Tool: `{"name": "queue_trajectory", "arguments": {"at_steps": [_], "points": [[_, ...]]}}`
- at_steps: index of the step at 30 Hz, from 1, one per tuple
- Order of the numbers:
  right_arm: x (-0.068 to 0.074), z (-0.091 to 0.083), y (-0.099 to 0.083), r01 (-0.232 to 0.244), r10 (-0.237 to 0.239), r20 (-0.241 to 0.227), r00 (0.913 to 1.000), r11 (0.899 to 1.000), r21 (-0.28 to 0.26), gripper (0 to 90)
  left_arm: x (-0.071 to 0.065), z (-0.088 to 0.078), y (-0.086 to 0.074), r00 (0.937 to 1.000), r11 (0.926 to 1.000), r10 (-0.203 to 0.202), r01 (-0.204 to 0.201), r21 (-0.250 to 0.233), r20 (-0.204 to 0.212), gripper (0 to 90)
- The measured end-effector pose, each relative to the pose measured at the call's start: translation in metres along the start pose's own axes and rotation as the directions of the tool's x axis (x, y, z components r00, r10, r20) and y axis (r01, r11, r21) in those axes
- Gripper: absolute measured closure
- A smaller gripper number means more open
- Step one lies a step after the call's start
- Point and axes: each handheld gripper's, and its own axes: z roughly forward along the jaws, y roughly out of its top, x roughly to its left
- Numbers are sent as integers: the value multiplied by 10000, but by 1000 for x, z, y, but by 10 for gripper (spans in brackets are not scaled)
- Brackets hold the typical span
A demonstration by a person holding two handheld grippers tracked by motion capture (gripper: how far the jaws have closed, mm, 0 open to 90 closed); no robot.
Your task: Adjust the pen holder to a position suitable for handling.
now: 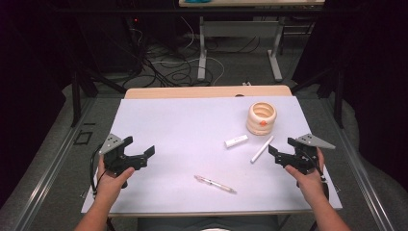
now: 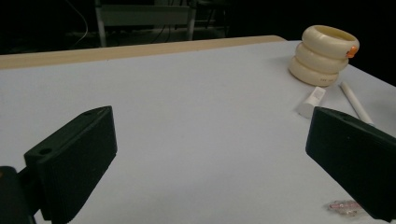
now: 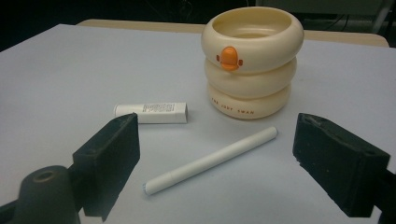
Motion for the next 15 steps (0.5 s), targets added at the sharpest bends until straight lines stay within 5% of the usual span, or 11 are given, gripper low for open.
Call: {"name": "queue_trajectory", "arguments": {"at_steps": [1, 2, 15], "points": [[0, 5, -1, -84, 89, 95, 9999, 9987, -505, 145, 1, 0, 0, 10000, 9999, -51, 51, 110, 4, 20], [0, 2, 0, -104, 104, 26, 9999, 9999, -15, 145, 1, 0, 0, 10000, 9999, -51, 51, 110, 4, 20], [-3, 10, 16, -710, 677, 305, 9972, 9899, 1223, 144, 4, 1, -1, 9984, 9970, -537, 547, 550, -195, 20]]}}
